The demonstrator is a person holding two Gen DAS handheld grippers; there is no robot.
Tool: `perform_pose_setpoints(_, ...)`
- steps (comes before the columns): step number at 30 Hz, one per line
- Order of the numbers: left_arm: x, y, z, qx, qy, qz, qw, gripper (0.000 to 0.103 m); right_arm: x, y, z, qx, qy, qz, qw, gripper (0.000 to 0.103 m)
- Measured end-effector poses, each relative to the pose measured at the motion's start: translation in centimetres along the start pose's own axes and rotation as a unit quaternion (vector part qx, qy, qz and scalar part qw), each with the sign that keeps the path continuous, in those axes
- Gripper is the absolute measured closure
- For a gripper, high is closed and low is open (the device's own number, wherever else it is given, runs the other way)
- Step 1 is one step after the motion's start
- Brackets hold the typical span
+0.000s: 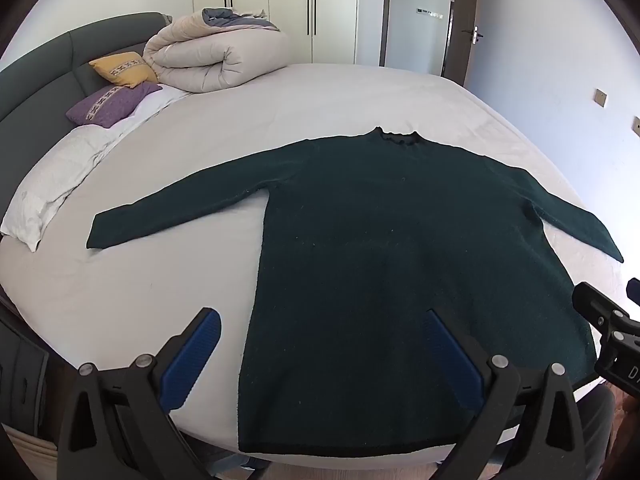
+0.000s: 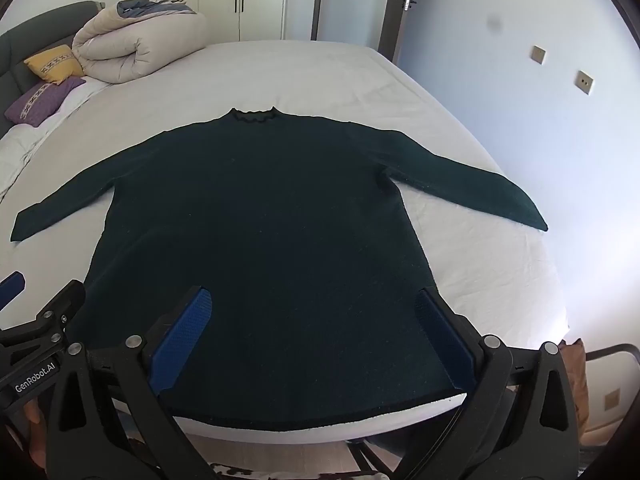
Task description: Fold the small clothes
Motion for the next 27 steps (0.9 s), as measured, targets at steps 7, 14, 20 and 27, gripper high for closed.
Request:
perform_pose_setpoints(7,0.06,0.06,0.04,-0.001,0.000,-0.001,1.0000,0.000,0.10,0.07,0.20,-0.002,0.001,0.000,1.000,0.000)
perform_pose_setpoints(14,0.04,0.05,-0.02,-0.001,0.000,0.000,1.0000,0.000,0.32,0.25,0.41,-0.004,0.000,0.000,1.000,0.000)
perform_pose_setpoints(20,0.04,0.11,-0.08,-0.001,-0.001,0.000,1.0000,0.000,0.33,0.33,0.34,-0.003,0.001,0.001,1.000,0.000)
perform_pose_setpoints(27,0.01,0.06,-0.14,-0.001,-0.002,0.000,1.0000,0.000,0.50,0.27,0.42,-0.002,0.004,0.001,1.000,0.000)
Point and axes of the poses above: each gripper's, at about its wrist camera, not at the fingertips, and y roughly against the way its jaws point, z to its left, x to its underside, the point moved 10 cm from there along -y, roughly the way its jaws point, and after that the axes turned 8 degrees about x, right-handed, at the moved point
